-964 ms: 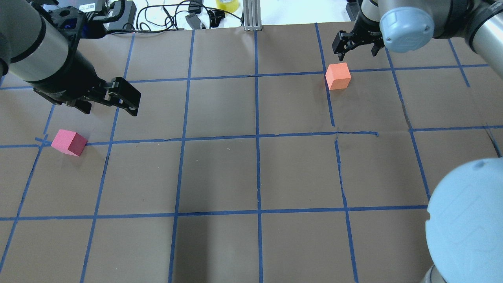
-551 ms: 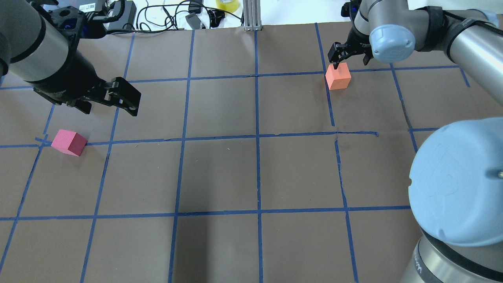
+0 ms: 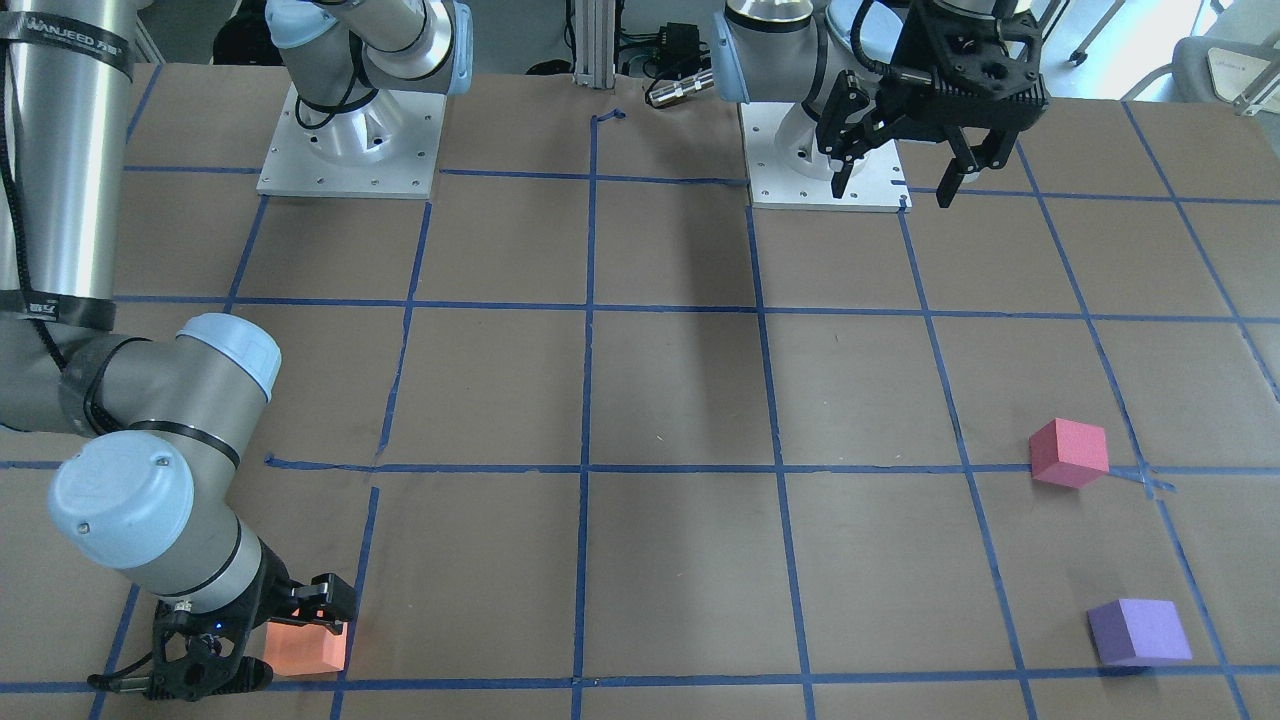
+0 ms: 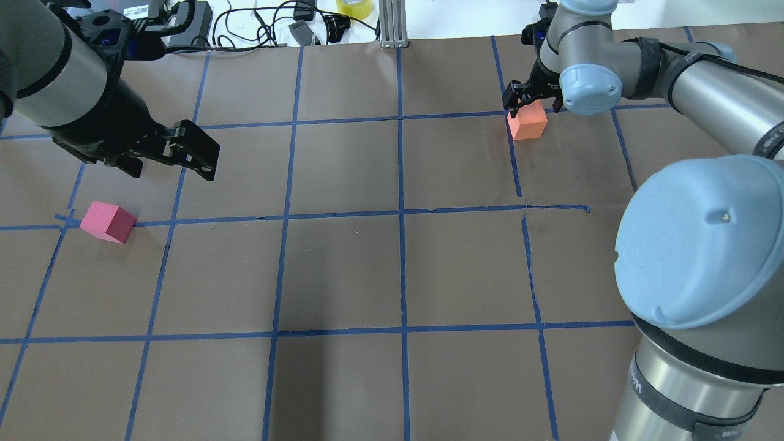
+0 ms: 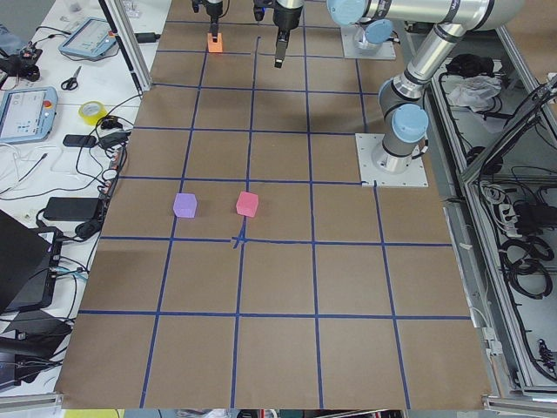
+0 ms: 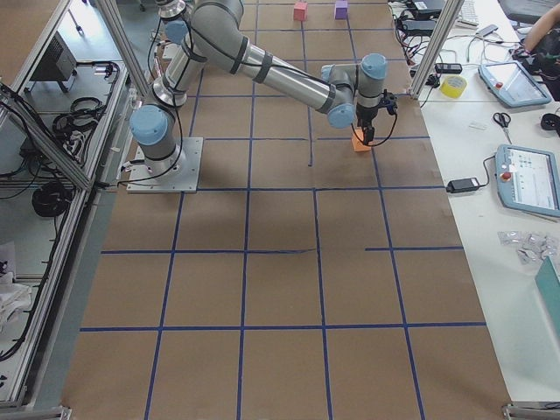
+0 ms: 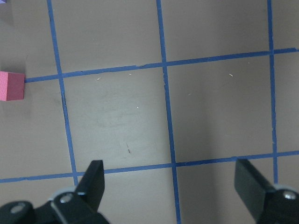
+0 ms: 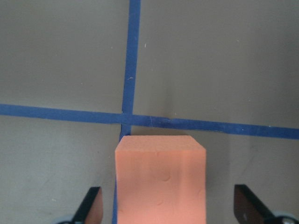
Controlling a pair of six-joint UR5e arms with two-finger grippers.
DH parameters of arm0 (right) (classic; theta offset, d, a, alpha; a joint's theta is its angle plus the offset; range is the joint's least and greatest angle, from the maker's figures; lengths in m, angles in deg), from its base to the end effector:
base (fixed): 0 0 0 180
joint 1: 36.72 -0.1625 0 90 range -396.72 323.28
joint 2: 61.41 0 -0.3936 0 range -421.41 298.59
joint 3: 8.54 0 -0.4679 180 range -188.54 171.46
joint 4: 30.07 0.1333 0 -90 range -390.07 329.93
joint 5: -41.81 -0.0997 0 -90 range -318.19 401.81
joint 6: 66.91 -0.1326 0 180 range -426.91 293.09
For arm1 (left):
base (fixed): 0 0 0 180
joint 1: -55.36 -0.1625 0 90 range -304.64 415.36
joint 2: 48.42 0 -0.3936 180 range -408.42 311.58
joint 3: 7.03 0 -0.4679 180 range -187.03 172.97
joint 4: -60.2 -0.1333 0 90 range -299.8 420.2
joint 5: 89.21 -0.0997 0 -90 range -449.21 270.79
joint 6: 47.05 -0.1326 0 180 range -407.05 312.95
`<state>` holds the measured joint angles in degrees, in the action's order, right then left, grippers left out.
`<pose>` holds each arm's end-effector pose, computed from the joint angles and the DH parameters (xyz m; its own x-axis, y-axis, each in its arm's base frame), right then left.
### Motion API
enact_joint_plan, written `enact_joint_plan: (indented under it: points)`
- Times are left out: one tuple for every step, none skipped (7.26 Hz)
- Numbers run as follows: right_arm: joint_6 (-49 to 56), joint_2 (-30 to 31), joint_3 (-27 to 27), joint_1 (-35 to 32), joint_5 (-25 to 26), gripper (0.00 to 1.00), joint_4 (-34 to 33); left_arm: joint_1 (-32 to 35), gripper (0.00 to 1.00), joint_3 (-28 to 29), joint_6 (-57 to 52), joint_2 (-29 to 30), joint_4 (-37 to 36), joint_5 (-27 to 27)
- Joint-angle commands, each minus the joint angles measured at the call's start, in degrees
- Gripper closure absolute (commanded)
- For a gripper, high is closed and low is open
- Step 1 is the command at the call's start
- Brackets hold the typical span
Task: Arrange blocks in a line
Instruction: 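Carry the orange cube with the right gripper toward the table's middle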
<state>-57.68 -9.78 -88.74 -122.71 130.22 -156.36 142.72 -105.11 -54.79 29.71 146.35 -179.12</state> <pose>0.0827 -0.7795 0.1294 -0.9956 -0.0932 -0.0056 -0.0916 0.9863 -0.1370 -0.1102 -0.5080 0.4604 -0.9960 0.0879 -0.0164 0.0893 0.9872 -0.1319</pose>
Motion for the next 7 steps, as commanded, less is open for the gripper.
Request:
enact_joint_plan:
  points:
    - [-0.1,-1.4,0.5,-0.1,-1.0,0.00,-0.5,0.0,0.00,0.0,0.1,0.0,0.0,0.1]
    - [0.5,-2.6,0.6,0.0,-1.0,0.00,-0.5,0.0,0.00,0.0,0.1,0.0,0.0,0.1]
    - [1.3,-3.3,1.1,0.0,-1.0,0.17,-0.5,0.0,0.00,0.0,0.1,0.0,0.0,0.1]
    - [1.7,-2.9,2.1,0.0,-1.0,0.88,0.1,0.0,0.00,0.0,0.0,0.0,0.0,0.1]
    - [1.7,-2.8,2.9,0.0,-1.0,1.00,0.2,0.0,0.00,0.0,0.0,0.0,0.0,0.0]
    - [1.2,-2.2,4.0,-0.6,-1.0,1.00,0.5,0.0,0.00,0.0,0.0,0.1,0.0,0.1]
    - [0.7,-2.2,5.4,-1.3,-1.0,1.00,0.9,0.0,0.00,0.0,0.0,0.0,0.0,0.1]
